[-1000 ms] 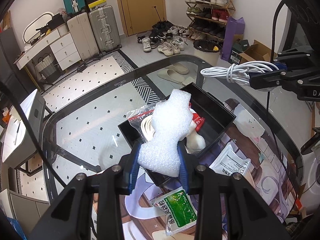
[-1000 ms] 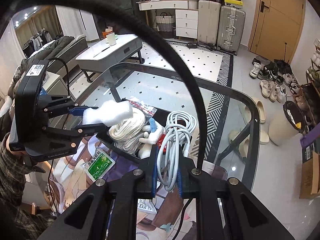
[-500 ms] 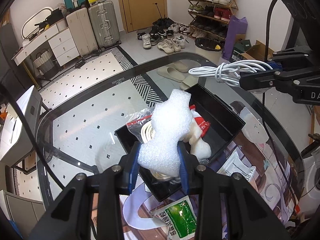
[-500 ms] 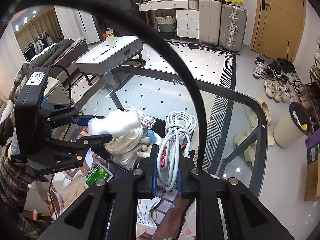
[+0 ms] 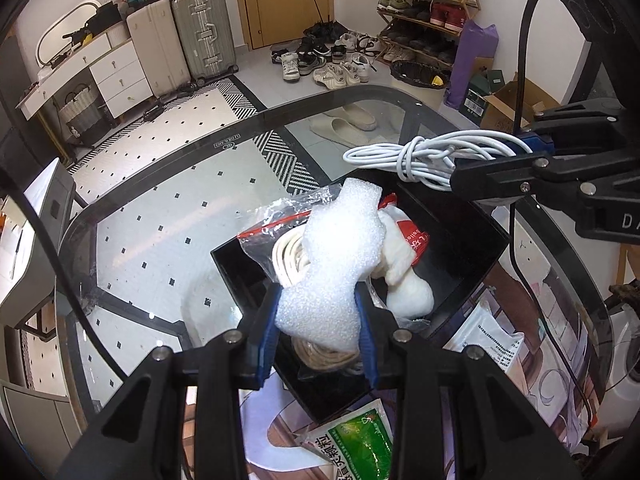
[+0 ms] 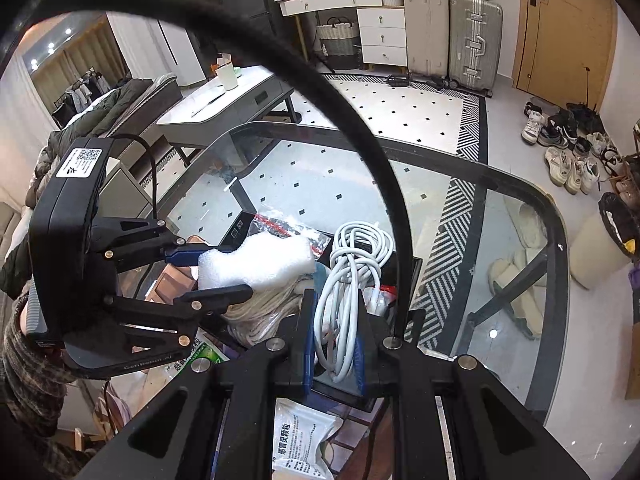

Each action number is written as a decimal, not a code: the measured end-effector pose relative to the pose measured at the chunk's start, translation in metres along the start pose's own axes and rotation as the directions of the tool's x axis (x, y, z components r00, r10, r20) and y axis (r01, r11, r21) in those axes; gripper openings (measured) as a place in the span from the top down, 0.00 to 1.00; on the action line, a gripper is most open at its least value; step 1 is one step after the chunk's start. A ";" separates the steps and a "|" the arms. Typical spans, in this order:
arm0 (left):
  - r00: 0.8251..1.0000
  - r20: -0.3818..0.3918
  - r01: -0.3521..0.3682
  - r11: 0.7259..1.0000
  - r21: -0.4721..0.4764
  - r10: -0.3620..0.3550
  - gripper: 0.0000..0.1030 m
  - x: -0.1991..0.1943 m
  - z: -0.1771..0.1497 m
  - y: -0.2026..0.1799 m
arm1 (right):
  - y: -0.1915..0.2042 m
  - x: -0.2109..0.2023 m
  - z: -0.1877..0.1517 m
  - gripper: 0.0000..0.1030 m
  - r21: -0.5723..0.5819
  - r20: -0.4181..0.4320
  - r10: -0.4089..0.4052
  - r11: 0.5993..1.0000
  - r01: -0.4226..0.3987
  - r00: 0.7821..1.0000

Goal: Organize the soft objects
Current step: 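Lower the foam sheet and cable into the box and open both tools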

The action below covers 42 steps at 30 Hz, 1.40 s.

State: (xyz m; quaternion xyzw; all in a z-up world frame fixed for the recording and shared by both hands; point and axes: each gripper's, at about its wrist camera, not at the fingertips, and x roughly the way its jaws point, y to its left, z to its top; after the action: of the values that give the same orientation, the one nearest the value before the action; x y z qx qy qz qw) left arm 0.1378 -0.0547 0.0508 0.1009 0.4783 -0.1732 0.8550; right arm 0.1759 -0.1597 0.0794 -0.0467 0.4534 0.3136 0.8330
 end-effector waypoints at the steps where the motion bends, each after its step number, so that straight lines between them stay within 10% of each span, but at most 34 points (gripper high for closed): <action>1: 1.000 -0.005 0.001 1.000 0.000 -0.001 0.68 0.002 0.000 0.000 | 0.002 0.004 0.000 0.85 -0.001 -0.005 0.004 1.000 -0.004 1.000; 22: 0.998 -0.056 0.040 0.999 -0.011 -0.041 0.51 0.019 -0.005 -0.012 | -0.001 0.075 -0.020 0.83 0.042 -0.104 0.023 0.999 -0.019 0.994; 29: 0.998 -0.051 0.038 0.999 -0.015 -0.039 0.43 0.014 -0.003 -0.013 | -0.001 0.069 -0.019 0.48 0.043 -0.082 0.039 0.998 -0.036 0.996; 42: 1.000 -0.022 0.019 1.000 -0.005 -0.019 0.22 -0.004 -0.004 -0.014 | -0.002 0.039 -0.013 0.29 0.061 -0.030 0.020 0.998 -0.018 0.999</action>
State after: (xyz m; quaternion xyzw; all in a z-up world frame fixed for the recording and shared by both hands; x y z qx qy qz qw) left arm 0.1272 -0.0654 0.0522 0.0964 0.4889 -0.1791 0.8483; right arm 0.1827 -0.1474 0.0412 -0.0217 0.4760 0.3069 0.8239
